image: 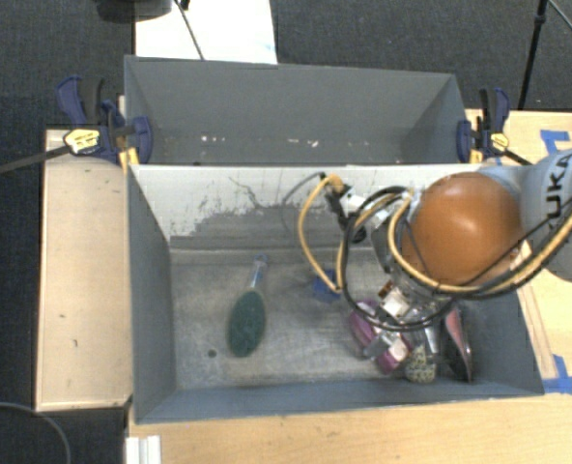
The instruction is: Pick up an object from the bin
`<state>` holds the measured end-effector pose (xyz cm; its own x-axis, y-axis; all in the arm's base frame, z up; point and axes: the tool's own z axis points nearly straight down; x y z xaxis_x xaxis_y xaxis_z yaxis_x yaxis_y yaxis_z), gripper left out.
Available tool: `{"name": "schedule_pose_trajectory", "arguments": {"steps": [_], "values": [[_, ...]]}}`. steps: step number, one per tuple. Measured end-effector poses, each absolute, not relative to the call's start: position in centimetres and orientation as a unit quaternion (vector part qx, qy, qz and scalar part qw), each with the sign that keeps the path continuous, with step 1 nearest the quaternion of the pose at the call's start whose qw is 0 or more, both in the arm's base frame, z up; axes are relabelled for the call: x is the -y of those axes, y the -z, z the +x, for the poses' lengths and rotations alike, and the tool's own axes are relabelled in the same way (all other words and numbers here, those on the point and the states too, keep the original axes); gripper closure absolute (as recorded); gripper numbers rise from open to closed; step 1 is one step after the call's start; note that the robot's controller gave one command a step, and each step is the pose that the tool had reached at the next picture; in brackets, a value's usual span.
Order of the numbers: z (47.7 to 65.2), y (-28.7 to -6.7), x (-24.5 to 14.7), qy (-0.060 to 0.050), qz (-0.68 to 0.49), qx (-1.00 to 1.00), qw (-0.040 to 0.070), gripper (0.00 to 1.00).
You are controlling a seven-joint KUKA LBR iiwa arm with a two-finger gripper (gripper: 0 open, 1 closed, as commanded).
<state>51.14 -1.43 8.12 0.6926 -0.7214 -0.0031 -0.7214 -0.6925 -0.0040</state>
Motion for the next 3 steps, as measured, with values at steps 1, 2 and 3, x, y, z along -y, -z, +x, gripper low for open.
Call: {"name": "schedule_pose_trajectory", "arguments": {"steps": [1, 2, 3], "values": [[51.1, -7.3, 0.9, 0.001, -0.962, -0.273, 0.001, 1.00], [51.2, -7.3, 1.0, -0.001, -0.955, -0.298, 0.001, 1.00], [51.2, -20.5, 1.3, 0.002, -0.947, -0.320, 0.001, 1.00]]}}
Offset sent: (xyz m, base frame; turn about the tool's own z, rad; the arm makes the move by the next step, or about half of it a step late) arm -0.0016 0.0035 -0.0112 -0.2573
